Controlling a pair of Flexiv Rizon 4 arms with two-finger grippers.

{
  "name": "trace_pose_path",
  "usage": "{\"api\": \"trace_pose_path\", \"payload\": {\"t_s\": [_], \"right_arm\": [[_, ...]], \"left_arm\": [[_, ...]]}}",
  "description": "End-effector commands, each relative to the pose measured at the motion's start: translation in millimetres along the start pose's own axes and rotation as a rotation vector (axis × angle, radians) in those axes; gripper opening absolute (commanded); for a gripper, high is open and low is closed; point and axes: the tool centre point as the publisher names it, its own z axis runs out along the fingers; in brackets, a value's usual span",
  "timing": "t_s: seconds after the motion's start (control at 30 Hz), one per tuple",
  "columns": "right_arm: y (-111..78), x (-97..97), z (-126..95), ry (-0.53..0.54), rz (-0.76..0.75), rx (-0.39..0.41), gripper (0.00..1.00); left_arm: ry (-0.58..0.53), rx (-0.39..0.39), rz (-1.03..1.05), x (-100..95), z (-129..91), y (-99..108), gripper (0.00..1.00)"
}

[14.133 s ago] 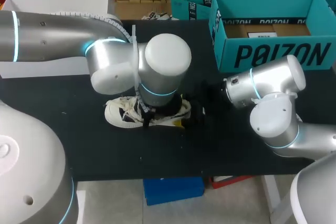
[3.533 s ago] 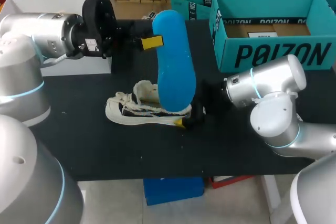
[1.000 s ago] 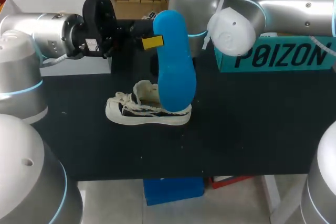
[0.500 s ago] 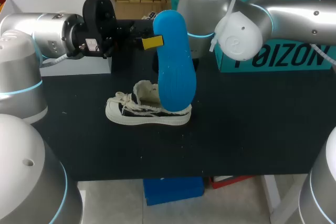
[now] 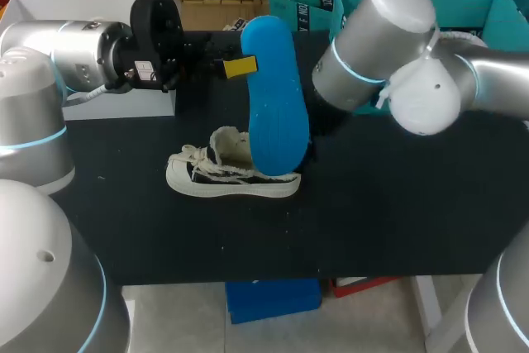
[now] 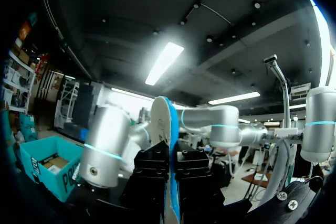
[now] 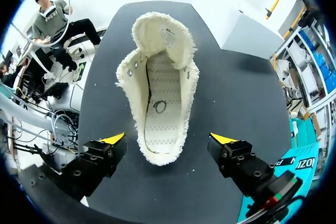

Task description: Take the shoe out of the shoebox, open the shoe tongue, remove and reinsert the insole, then place the shoe into the shoebox

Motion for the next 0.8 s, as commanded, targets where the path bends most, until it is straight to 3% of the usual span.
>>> {"api": "trace_pose_path", "payload": {"t_s": [0.03,0.3,0.8], "right_arm": [[-8.8,3.8,5.5,0.003,-0.005,-0.185,1.00],[-14.8,6.1,15.3,-0.004,0.013,-0.309,1.00],[-24.2,11.1,33.3,0.001,0.054,-0.359,1.00]], "left_arm": [[-0.003,0.000,0.002,0.7,0.7,1.3,0.00],[-0.003,0.000,0.002,0.7,0.7,1.3,0.00],[-0.003,0.000,0.002,0.7,0.7,1.3,0.00]]}}
